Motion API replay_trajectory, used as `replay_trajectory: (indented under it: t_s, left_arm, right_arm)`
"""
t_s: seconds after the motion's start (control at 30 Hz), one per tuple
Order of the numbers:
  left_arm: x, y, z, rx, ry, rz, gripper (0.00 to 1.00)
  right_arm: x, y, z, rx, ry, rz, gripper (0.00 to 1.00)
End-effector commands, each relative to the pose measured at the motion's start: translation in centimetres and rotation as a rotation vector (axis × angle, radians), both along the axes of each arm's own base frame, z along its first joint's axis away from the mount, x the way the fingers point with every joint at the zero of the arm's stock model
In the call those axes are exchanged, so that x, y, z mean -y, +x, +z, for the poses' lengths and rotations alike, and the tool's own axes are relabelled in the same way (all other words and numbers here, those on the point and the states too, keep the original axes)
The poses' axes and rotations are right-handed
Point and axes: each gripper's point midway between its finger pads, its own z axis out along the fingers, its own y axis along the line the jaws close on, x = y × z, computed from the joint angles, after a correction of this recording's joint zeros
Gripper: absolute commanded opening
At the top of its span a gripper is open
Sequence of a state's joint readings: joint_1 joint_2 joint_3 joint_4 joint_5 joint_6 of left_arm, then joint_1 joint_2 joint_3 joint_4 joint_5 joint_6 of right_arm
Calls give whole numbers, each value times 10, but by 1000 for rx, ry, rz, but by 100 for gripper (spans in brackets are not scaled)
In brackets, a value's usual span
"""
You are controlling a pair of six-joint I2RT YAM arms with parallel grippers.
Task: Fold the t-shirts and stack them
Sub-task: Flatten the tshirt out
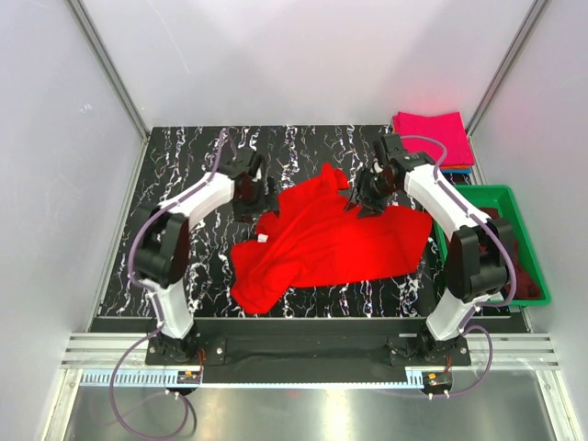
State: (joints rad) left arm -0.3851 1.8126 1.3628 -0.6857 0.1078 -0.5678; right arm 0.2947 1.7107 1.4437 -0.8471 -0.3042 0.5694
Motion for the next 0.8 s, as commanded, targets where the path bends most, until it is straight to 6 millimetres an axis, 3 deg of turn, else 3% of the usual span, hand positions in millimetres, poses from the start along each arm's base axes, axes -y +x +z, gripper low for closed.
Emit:
replay_trajectory:
  t_s: [0.0,0.13,0.23,0.27,0.37,0.4,0.47,0.5,0.57,0.63,0.67,0.73,0.77]
  left_arm:
    - [0,20,-9,24,85,-43,86]
    - [7,26,-30,2,132,-54,84]
    - [15,26,-43,-18,137,-72,73]
    - [16,25,-47,-32,139,-68,50]
    - [-3,21,-39,-51,199,-34,0]
    - [-12,17,-9,-18,205,-16,0]
    - [-40,23,31,68,229,56,0]
    - [-61,17,73,153,249,118,0]
    - [-93,1,91,160,279,209,0]
    - [-111,-19,94,158,303,247,0]
    - [-117,-39,67,90,330,241,0]
    - [-116,-58,47,55,299,235,0]
    - [-120,-76,22,-4,307,243,0]
  right_arm:
    - [7,-12,3,-10,-47,43,50]
    - [22,-28,-3,-17,-94,49,51]
    - [30,-40,-10,-41,-105,42,51]
    - [33,-43,-13,-49,-112,38,51]
    - [44,-42,-15,-42,-151,6,51]
    - [48,-40,-14,-40,-161,-9,51]
    - [53,-30,-9,-24,-163,-33,51]
    - [58,-25,-9,-24,-172,-61,51]
    - [62,-18,-16,-40,-203,-77,51]
    - [59,-19,-34,-92,-197,-89,50]
    - [56,-28,-46,-131,-175,-76,50]
    - [53,-33,-64,-145,-157,-66,50]
    - [54,-32,-68,-141,-167,-63,51]
